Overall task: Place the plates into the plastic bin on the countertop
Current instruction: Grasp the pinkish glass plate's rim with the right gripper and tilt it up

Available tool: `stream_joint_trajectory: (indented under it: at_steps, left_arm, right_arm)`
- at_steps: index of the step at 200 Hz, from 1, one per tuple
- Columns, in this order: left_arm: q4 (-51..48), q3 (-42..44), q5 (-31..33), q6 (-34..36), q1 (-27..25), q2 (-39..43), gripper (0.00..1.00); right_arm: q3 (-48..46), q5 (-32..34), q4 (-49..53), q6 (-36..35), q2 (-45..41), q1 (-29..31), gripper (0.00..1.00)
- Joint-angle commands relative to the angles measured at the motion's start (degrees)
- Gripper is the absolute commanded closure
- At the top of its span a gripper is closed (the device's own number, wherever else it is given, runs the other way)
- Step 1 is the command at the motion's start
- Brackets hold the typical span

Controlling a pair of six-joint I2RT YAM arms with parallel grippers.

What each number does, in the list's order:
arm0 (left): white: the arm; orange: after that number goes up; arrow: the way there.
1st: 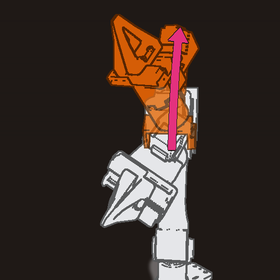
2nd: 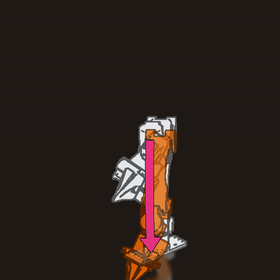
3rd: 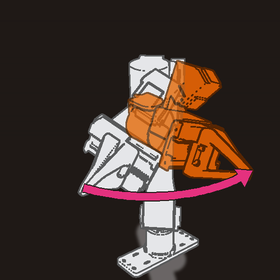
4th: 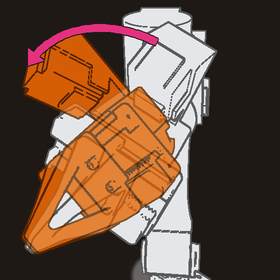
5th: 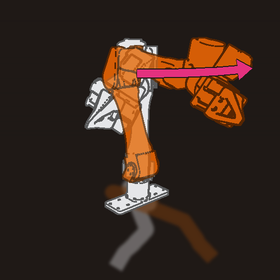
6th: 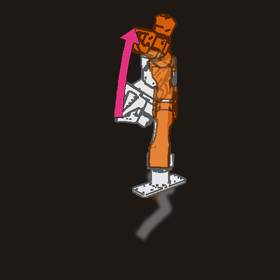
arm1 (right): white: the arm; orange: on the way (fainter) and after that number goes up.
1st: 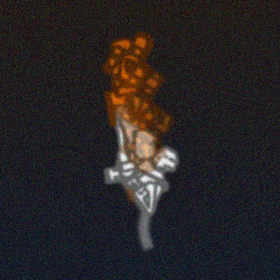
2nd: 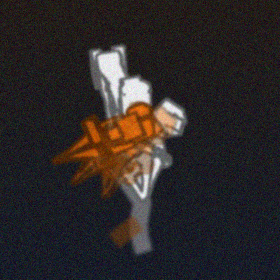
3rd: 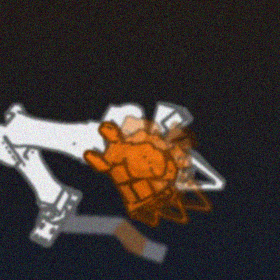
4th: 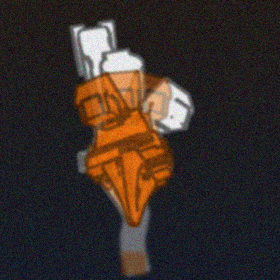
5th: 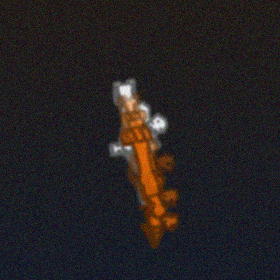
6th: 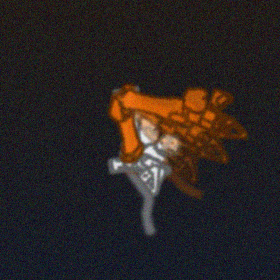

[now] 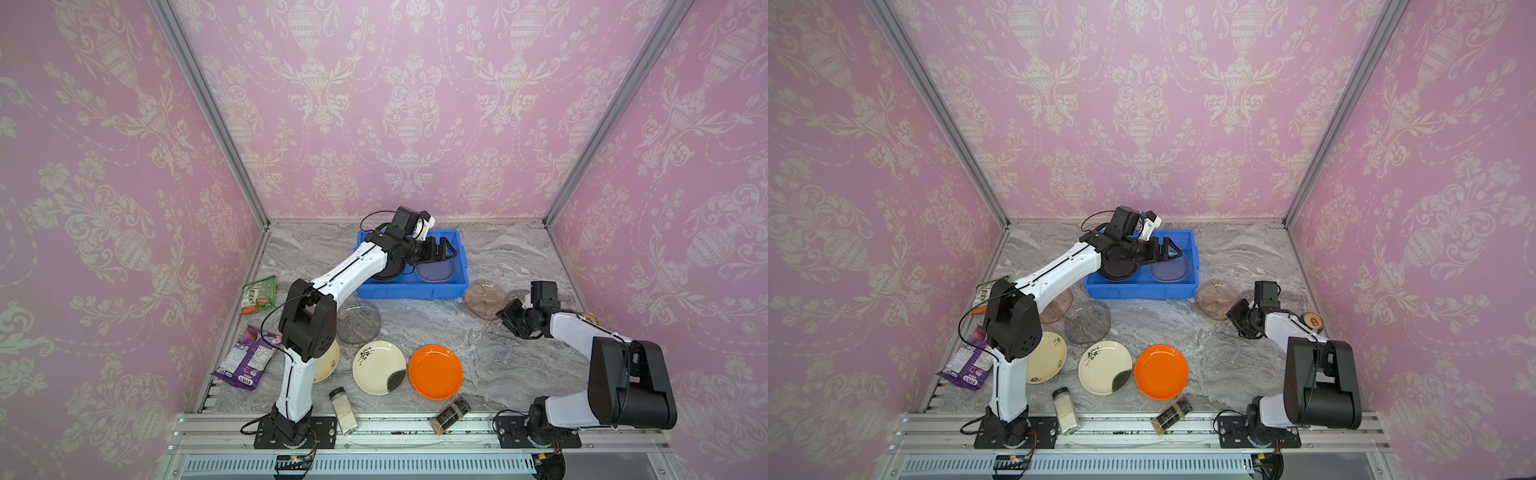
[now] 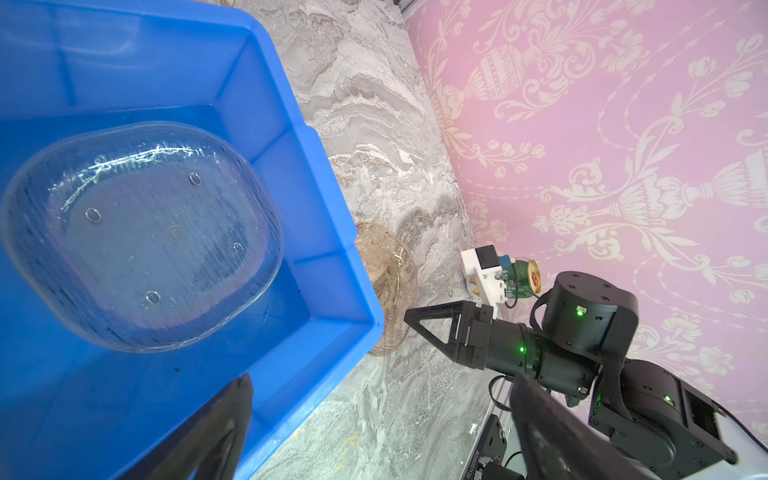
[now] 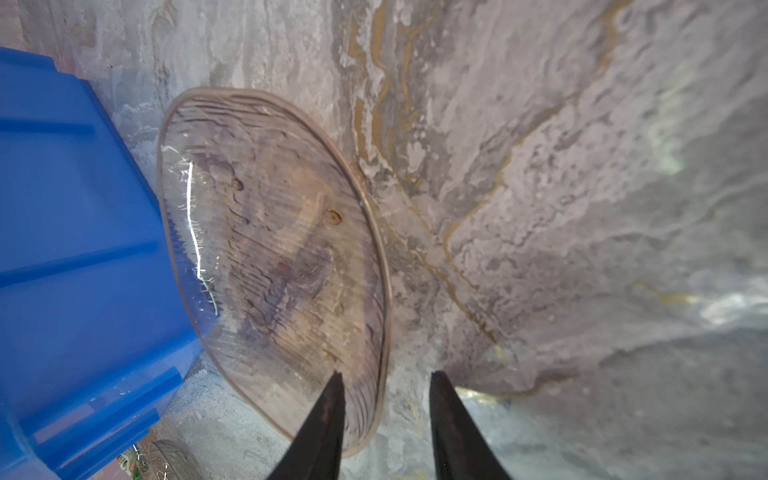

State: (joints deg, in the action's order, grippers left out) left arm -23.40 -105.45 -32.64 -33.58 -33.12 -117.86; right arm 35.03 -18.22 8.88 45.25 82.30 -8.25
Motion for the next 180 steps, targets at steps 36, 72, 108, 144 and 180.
stream_joint_trajectory:
  at_steps: [36, 72, 108, 144, 180]
  left_arm:
    - [-0.25, -2.23, 0.51, -1.28, 0.87, -2.63, 0.01]
    - [-0.99, -2.99, 0.78, -0.91, 1.03, -3.42, 0.01]
    - [-1.04, -3.01, 0.55, -0.68, 1.24, -3.85, 0.01]
    - [-1.34, -3.01, 0.71, -0.18, 1.52, -4.21, 0.01]
    - [-2.56, -3.53, 1.85, 1.91, 1.57, -3.97, 0.01]
  right_arm:
    - [1.31, 1.38, -3.86, 0.88, 3.94, -0.63, 0.69]
    - [1.89, 0.86, -5.45, 1.58, 6.72, -0.74, 0.79]
    - [1.66, 2.14, -5.63, 1.6, 7.17, -0.73, 0.96]
    - [3.13, 5.92, -0.98, -0.64, 4.78, -0.76, 1.0]
    - [7.97, 17.91, 8.73, -5.92, -2.75, -0.15, 1.0]
